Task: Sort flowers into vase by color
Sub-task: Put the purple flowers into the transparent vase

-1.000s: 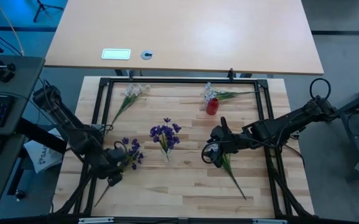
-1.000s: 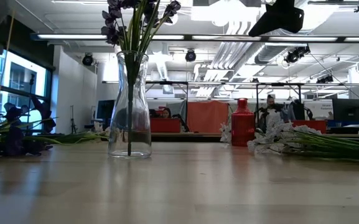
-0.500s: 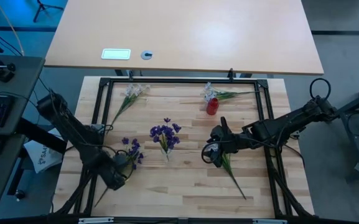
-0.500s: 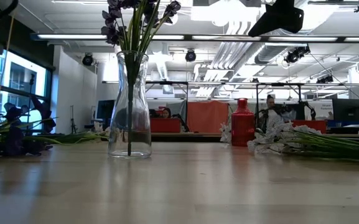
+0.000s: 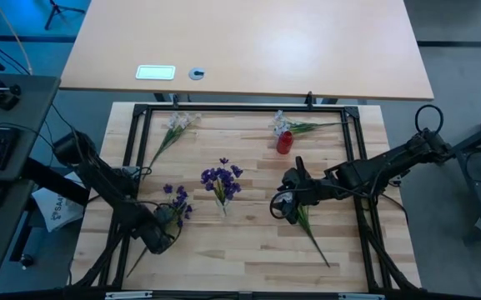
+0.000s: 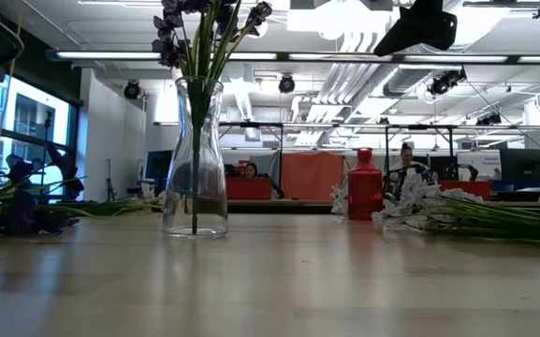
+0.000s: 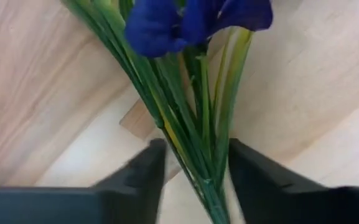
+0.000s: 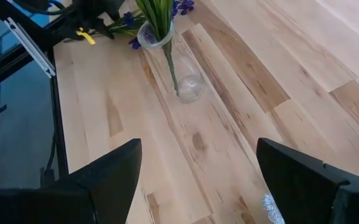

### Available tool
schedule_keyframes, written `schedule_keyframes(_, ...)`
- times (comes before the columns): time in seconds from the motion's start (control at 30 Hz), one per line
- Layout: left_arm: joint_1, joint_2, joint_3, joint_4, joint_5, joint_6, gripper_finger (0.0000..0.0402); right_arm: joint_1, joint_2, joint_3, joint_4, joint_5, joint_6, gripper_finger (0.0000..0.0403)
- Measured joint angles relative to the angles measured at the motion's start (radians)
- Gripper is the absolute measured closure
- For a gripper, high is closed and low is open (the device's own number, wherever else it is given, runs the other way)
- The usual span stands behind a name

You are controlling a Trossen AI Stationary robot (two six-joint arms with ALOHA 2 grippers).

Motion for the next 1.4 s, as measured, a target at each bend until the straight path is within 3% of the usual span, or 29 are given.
schedule_keyframes(0.13,0.007,-0.079,0.019,0.012,-0.048,0.057,0.0381,0.000,0.000,0.000,-0.006,0.009,-0.005,0.0089)
schedule_keyframes(0.47,-0.069,-0.411,0.161,0.048,-0.091,0.337,0.0397,0.000,0.000,0.000,-0.016,0.011,0.000,0.0089)
schedule_keyframes(0.57,-0.082,-0.505,0.208,0.122,-0.229,0.403,0.0399,0.000,0.000,0.000,-0.017,0.004,0.000,0.0089)
schedule_keyframes(0.67,-0.072,-0.563,0.227,0.215,-0.441,0.549,0.0400,0.000,0.000,0.000,-0.017,0.019,0.000,0.0089)
schedule_keyframes(0.77,-0.055,-0.581,0.230,0.356,-0.674,0.845,0.0400,0.000,0.000,0.000,-0.015,0.053,0.000,0.0089)
schedule_keyframes(0.87,-0.030,-0.570,0.230,0.432,-0.825,1.268,0.0401,0.000,0.000,0.000,-0.010,0.060,0.006,0.0089)
schedule_keyframes(0.97,0.019,-0.548,0.229,0.498,-0.952,1.442,0.0401,0.000,0.000,0.000,-0.010,0.060,0.024,0.0089)
schedule_keyframes(1.03,0.060,-0.540,0.229,0.561,-0.949,1.446,0.0401,0.000,0.000,0.000,-0.010,0.056,0.024,0.0089)
schedule_keyframes(1.13,0.110,-0.520,0.217,0.670,-0.864,1.459,0.0401,0.000,0.000,0.000,-0.014,0.054,0.020,0.0089)
schedule_keyframes(1.4,0.198,-0.446,0.063,1.078,-0.760,1.624,0.0401,0.000,0.000,0.000,-0.017,0.084,0.019,0.0089)
